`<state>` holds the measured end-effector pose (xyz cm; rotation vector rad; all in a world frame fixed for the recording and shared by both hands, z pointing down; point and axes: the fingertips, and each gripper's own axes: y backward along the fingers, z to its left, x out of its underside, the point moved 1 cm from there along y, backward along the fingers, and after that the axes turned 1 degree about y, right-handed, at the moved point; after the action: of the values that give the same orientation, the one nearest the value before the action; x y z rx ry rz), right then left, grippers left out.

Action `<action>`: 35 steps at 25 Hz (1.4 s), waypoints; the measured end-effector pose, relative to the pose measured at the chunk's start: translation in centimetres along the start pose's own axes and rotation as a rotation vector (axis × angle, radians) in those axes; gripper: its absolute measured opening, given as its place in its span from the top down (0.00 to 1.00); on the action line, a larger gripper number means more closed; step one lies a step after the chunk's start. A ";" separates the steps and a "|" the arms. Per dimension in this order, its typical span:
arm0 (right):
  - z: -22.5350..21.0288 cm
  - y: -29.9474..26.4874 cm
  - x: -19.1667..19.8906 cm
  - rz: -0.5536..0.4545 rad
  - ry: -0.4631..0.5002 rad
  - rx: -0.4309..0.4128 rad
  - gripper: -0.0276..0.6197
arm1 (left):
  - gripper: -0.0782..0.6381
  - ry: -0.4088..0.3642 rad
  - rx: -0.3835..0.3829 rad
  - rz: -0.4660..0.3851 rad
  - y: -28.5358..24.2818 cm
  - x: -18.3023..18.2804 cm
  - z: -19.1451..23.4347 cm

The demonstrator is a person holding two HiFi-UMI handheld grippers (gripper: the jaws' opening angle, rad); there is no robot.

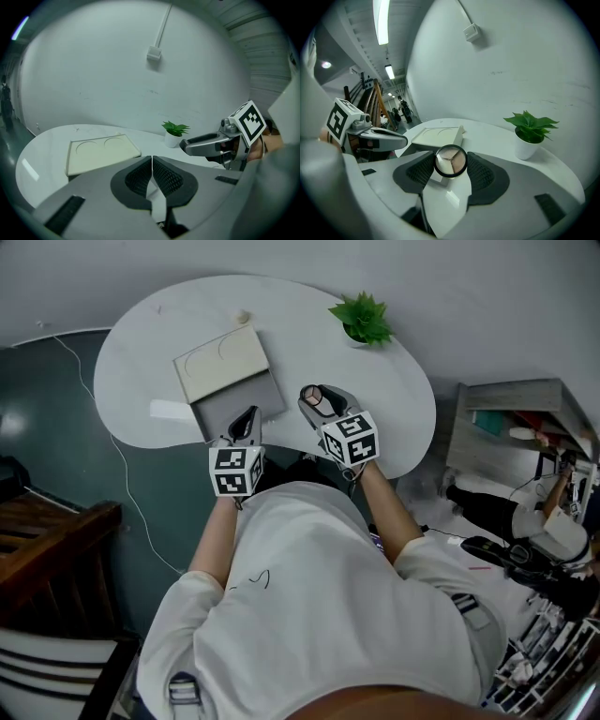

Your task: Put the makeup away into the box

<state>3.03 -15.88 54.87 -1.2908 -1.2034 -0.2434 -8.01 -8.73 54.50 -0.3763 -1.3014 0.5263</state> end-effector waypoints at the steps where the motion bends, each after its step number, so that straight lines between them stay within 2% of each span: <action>1: 0.5 -0.4 -0.2 0.002 0.009 -0.011 0.62 | 0.86 0.009 -0.010 -0.006 0.3 0.0 0.5; 8: 3.7 -2.6 -1.3 0.034 0.069 -0.097 0.62 | 0.86 0.081 -0.092 -0.018 2.8 1.1 3.3; 16: 6.5 -5.3 -2.2 0.065 0.114 -0.158 0.62 | 0.86 0.134 -0.156 -0.029 4.4 2.1 6.7; 26: 8.4 -8.7 -1.9 0.136 0.136 -0.192 0.62 | 0.86 0.162 -0.175 -0.009 4.6 3.3 10.3; 35: 10.0 -11.9 -1.5 0.207 0.152 -0.195 0.62 | 0.86 0.177 -0.154 0.014 4.1 3.6 13.5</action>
<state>-11.65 -12.40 58.93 -1.5272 -0.9267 -0.3082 -21.17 -3.70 58.26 -0.5481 -1.1713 0.3962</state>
